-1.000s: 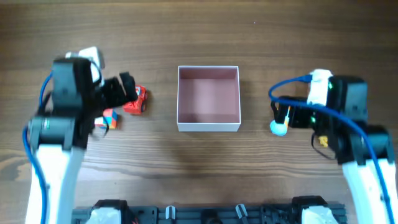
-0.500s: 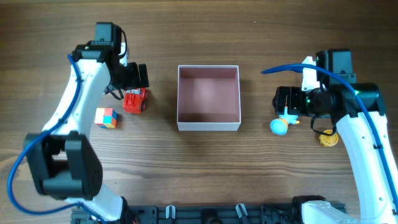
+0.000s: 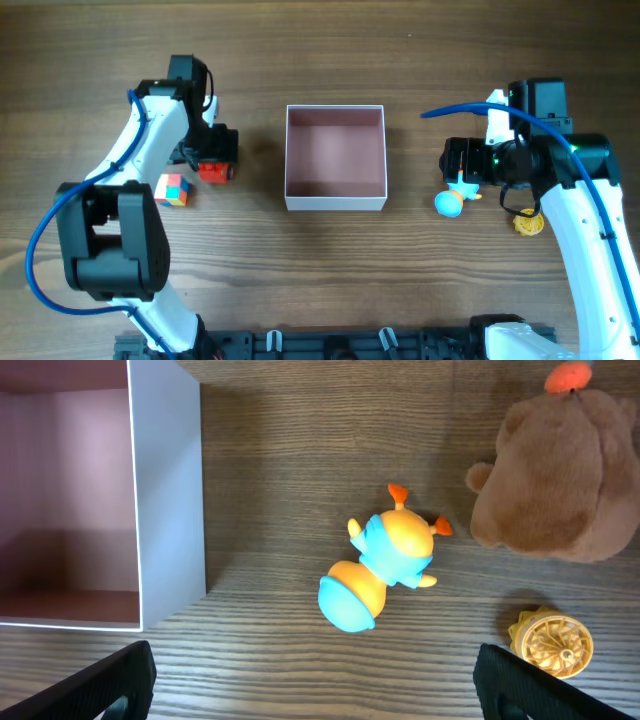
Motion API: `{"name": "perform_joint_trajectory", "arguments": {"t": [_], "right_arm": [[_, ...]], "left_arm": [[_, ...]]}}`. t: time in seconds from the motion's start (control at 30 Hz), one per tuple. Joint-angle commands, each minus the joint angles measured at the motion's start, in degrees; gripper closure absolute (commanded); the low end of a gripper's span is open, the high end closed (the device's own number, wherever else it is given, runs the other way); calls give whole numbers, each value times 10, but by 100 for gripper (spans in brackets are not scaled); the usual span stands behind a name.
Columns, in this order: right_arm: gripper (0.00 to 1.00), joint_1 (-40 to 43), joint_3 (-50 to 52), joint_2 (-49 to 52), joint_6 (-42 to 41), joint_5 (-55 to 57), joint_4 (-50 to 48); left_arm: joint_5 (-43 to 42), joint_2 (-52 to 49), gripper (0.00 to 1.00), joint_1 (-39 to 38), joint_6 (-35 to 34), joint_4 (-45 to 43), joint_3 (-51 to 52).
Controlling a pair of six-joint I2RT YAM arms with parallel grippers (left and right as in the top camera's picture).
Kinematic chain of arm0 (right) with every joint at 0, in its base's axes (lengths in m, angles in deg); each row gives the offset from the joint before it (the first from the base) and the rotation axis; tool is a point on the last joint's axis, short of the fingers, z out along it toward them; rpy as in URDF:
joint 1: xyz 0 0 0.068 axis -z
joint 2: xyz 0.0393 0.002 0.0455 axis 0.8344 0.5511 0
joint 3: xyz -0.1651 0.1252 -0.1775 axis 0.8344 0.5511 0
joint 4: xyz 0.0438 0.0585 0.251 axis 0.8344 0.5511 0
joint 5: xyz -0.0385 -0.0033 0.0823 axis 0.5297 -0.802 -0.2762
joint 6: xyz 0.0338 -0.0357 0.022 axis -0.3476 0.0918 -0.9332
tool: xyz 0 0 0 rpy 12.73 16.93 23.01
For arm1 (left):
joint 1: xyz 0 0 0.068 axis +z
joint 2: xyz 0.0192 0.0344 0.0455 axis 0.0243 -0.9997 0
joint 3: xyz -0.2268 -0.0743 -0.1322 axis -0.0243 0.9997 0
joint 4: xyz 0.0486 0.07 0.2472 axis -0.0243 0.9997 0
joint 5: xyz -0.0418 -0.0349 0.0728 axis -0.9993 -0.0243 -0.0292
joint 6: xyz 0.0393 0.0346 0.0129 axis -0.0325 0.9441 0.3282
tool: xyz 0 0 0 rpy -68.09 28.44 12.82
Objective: Pack container
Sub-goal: 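Reach left gripper to the red fire truck and grasp it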
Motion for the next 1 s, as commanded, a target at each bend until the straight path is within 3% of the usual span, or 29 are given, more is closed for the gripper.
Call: {"name": "perform_joint_trajectory", "arguments": {"t": [0.0,0.1,0.2,0.33,0.5,0.57,0.63,0.67,0.83,0.9,0.97], "right_arm": [[0,0,-16,4,2,12,-2],[0,0,-16,4,2,12,-2],[0,0,-16,4,2,12,-1],[0,0,-16,4,2,12,0],[0,0,-16,4,2,12,0],[0,0,-16,4,2,12,0],[0,0,-16,4,2,12,0],[0,0,-16,4,2,12,0],[0,0,-16,4,2,12,0],[0,0,-16,4,2,12,0],[0,0,-16,4,2,12,0]], "left_arm": [[1,-5,5,1,21,-10,10],[1,-9,6,-1,28,-12,10],[1,-22,18,-6,28,-16,10],[1,-40,20,-15,28,-21,10],[2,-48,43,-26,28,-24,10],[2,-48,45,-26,28,-23,10],[2,-48,45,-26,28,-23,10],[2,-48,39,-26,28,-23,10],[2,-47,39,-26,28,-23,10],[2,-47,32,-26,28,-23,10],[2,-45,31,-26,28,-23,10]]}}
